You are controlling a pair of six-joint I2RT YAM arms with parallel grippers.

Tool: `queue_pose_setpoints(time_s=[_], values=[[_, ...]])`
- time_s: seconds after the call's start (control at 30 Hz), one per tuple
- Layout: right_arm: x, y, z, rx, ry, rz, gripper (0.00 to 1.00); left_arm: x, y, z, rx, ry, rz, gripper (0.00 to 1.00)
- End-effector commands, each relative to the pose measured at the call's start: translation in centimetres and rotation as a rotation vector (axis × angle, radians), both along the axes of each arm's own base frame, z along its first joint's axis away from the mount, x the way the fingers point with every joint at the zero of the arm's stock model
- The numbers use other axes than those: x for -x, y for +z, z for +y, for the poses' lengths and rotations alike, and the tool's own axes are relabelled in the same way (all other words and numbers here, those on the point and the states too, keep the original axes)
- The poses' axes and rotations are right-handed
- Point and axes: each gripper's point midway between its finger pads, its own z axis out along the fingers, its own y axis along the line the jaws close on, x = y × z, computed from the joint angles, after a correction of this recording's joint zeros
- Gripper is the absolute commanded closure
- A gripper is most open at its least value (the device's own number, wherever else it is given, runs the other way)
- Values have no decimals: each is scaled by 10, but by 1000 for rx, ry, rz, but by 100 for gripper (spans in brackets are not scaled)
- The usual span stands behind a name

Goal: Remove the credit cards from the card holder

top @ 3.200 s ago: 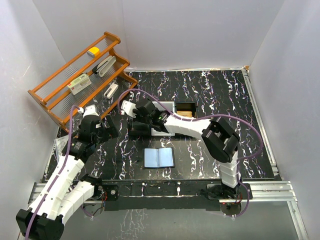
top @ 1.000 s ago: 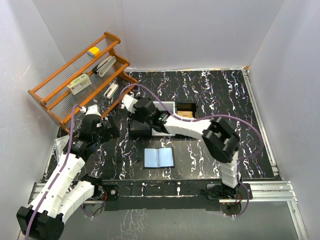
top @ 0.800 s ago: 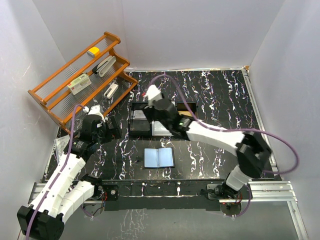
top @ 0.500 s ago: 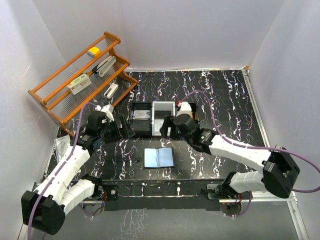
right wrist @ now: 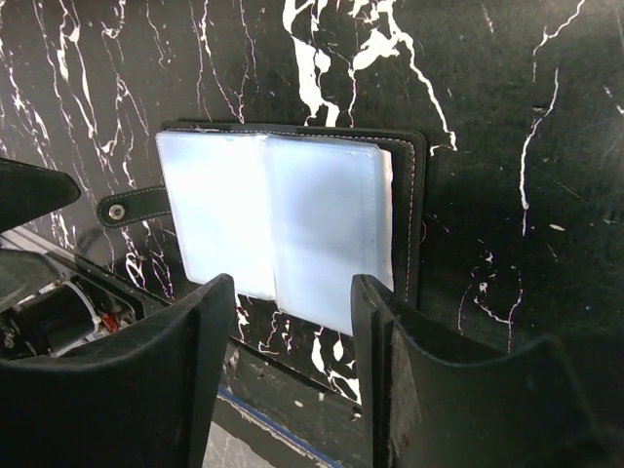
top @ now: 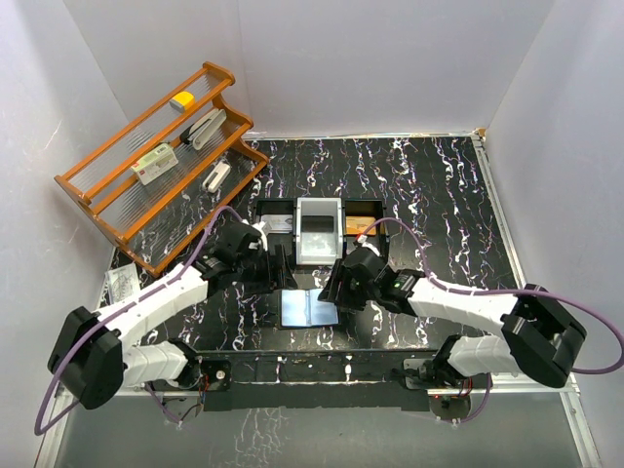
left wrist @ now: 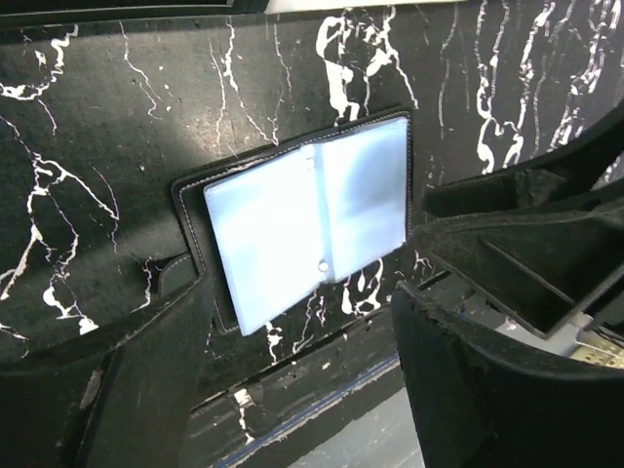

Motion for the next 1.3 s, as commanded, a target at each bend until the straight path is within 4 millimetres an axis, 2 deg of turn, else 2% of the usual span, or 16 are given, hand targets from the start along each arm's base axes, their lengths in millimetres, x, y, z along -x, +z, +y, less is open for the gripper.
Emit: queue_pose_setpoints(time_s=[0.0,0.17,0.27,0.43,0.53,0.63,0.77,0.9,1.07,1.27], values=[[-11,18,14,-28,12,-33,52,-6,-1,-6,-22,34,10,30],[-11,8,14,20,36,-18,55,1,-13,-9,-61,6,50,37],[-10,0,12,42,34,-2,56,7,-19,-15,-56,-29,74,38],[-7,-19,-1,153,33,37,57,17,-39,-13,-111,-60,137,40],[-4,-24,5,132,69,47,67,23,-55,-8,-151,-60,176,49],[0,-22,16,74,101,54,76,29,-69,-5,-174,-62,206,63],[3,-17,25,4,118,57,85,37,-83,-5,-181,-70,238,73],[6,-9,35,-61,138,58,85,41,-90,-4,-191,-77,249,77],[5,-5,42,-93,150,59,85,43,-90,-1,-195,-73,241,78],[-1,-5,30,10,122,53,79,41,-87,1,-202,-66,229,79]])
